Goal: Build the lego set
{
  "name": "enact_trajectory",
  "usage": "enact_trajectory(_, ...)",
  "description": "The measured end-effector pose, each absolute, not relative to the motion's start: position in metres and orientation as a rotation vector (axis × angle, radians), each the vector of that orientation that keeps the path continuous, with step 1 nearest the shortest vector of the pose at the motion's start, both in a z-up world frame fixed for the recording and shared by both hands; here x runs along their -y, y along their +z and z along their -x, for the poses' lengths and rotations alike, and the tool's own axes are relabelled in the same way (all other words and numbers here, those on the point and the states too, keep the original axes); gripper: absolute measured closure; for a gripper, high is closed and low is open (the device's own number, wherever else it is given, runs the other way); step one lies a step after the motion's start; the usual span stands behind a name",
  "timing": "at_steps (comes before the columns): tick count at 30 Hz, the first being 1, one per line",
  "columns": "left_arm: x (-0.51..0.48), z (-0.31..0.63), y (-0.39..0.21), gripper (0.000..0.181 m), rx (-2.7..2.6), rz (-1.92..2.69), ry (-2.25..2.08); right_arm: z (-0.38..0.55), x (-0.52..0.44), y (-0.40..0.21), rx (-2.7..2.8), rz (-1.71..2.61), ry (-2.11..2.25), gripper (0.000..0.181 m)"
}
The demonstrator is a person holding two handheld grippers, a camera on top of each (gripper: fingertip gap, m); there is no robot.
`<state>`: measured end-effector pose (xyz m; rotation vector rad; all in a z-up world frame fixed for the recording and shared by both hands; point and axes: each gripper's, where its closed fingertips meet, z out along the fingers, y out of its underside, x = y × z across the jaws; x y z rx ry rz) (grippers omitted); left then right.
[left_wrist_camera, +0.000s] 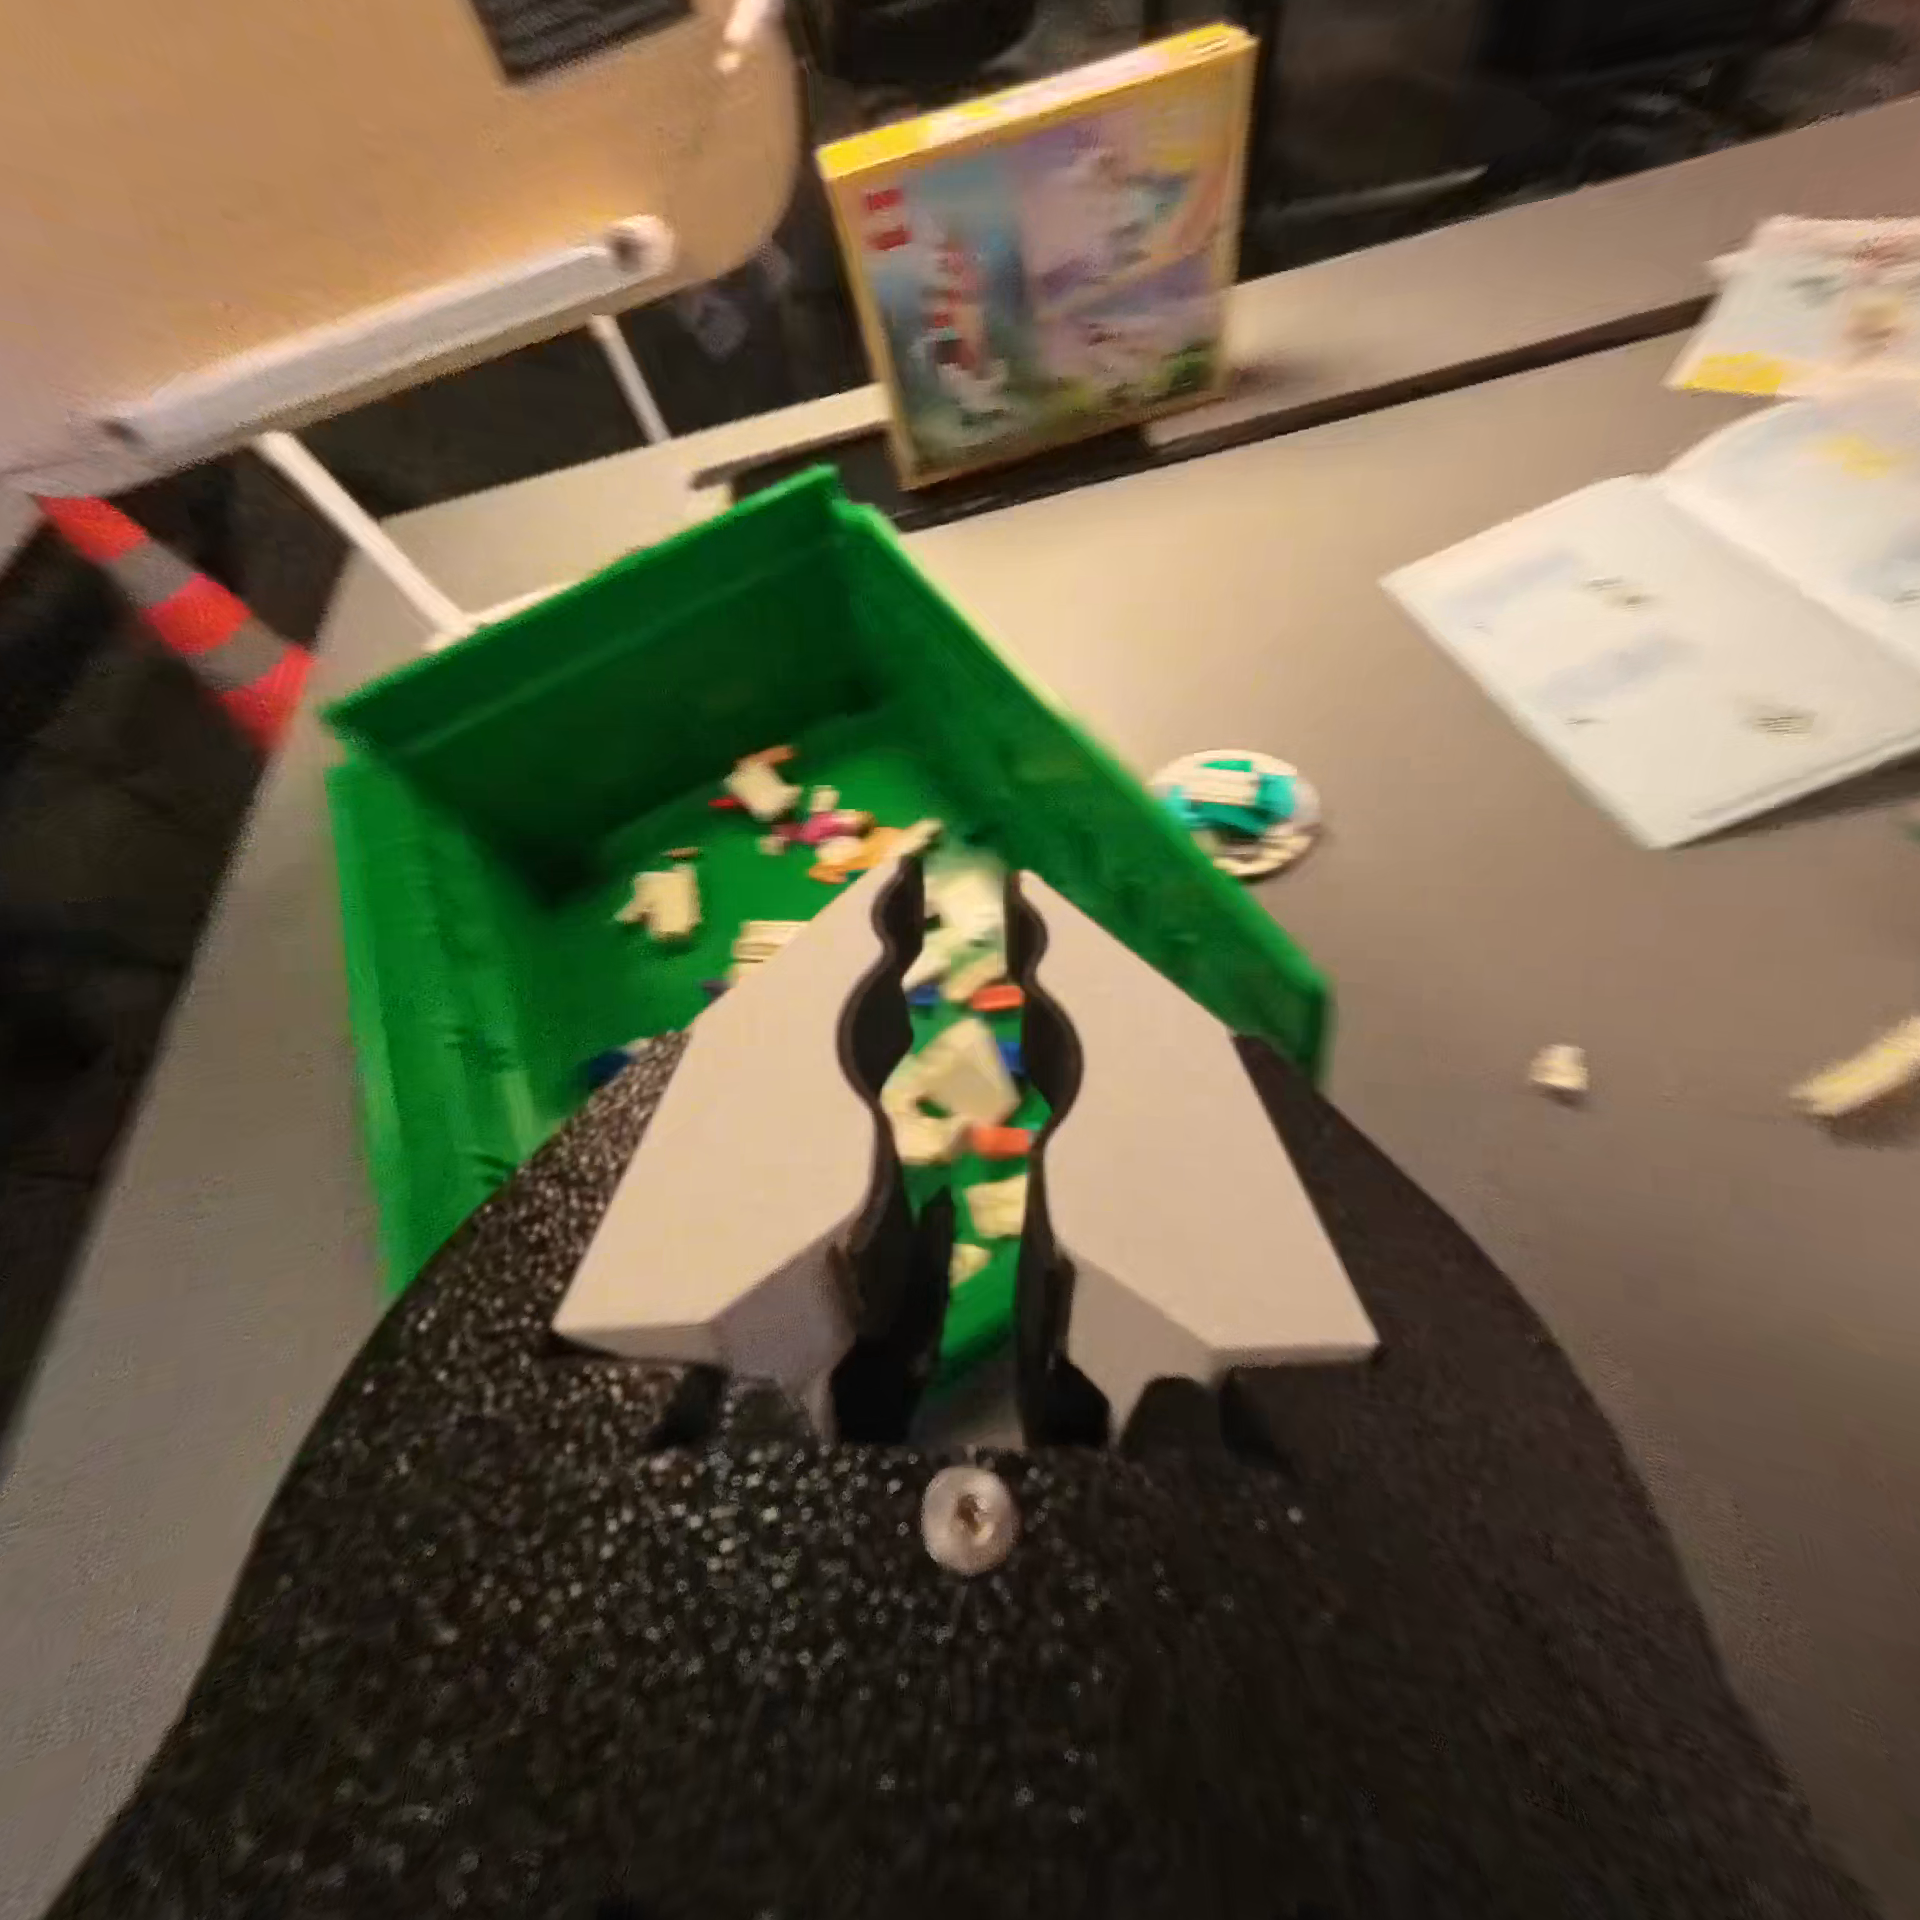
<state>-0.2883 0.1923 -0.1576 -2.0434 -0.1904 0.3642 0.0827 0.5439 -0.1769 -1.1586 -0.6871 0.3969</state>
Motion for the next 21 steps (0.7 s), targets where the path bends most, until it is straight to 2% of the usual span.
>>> enact_trajectory(3,-0.195,0.331,-0.169,0.166,0.145,2.212,0.455,-0.083,-0.545,-0.177,0.686,1.160,0.391,0.171)
enact_trajectory(8,-0.225,0.346,-0.222,0.167,0.039,2.494,0.181,-0.079,-0.543,-0.178,0.706,1.152,0.383,0.171)
enact_trajectory(13,-0.256,0.365,-0.253,0.176,-0.198,2.535,0.311,-0.083,-0.546,-0.176,0.672,1.159,0.408,0.173)
enact_trajectory(21,-0.285,0.382,-0.289,0.179,-0.168,2.591,0.274,-0.083,-0.545,-0.176,0.673,1.158,0.415,0.173)
